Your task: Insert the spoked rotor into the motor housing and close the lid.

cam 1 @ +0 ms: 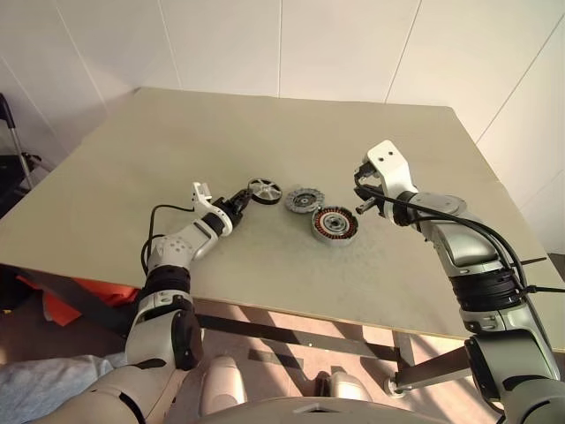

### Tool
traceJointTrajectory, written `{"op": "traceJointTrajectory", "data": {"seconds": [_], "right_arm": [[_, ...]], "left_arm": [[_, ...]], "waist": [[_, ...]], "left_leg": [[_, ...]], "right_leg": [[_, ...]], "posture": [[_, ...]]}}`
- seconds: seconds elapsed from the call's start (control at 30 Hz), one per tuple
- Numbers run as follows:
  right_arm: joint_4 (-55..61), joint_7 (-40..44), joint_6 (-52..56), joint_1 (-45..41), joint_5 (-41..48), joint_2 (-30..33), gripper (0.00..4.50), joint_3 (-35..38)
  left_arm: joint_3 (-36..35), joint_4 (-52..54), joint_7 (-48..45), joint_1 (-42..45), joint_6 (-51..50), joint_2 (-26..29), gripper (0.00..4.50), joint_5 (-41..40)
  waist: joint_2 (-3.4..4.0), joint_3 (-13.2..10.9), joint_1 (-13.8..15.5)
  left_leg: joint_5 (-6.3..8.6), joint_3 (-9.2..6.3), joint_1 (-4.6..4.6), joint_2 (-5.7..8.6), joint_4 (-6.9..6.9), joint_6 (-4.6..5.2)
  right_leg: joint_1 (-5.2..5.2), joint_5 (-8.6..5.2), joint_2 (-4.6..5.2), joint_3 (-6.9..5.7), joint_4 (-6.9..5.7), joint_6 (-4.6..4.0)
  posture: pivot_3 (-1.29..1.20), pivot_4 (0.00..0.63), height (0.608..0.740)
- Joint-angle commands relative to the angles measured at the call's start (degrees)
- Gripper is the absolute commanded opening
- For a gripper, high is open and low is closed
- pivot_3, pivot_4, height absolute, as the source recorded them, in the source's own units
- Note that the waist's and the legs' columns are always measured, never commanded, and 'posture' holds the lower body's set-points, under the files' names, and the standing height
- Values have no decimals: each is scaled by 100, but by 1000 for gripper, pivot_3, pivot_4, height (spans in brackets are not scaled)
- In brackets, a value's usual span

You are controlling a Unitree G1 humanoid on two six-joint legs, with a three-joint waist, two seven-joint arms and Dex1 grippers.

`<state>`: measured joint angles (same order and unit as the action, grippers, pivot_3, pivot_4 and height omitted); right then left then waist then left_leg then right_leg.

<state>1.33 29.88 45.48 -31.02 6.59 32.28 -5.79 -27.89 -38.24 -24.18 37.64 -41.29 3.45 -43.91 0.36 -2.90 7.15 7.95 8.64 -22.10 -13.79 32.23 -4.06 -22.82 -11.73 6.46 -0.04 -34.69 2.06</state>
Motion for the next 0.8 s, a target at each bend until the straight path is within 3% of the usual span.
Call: {"op": "traceJointTrajectory", "data": {"seconds": [0.03,0.07,0.4,0.8], "right_arm": [[179,-35,-40,-89,-51,54,0,125],[161,-31,-45,-101,-54,55,0,121],[59,-9,-87,-175,-70,27,0,68],[124,-46,-79,-182,-76,21,0,86]], "left_arm": [[-1,324,-59,-58,-124,45,2136,-134],[-76,296,3,-50,-179,36,2433,-202],[-574,-462,147,347,132,-120,2433,-439],[-433,-1893,56,1138,820,-174,2433,42]], "waist": [[0,0,-1],[0,0,-1],[0,0,9],[-1,-1,15]], "left_leg": [[0,0,0,0,0,0],[0,0,0,0,0,0],[0,0,0,0,1,1],[-6,0,-1,1,0,-9]], "right_leg": [[0,0,0,0,0,0],[0,0,0,0,0,0],[1,0,0,0,-1,0],[0,0,0,0,0,1]], "posture": [[0,0,740],[0,0,740],[0,0,740],[0,0,740]]}}
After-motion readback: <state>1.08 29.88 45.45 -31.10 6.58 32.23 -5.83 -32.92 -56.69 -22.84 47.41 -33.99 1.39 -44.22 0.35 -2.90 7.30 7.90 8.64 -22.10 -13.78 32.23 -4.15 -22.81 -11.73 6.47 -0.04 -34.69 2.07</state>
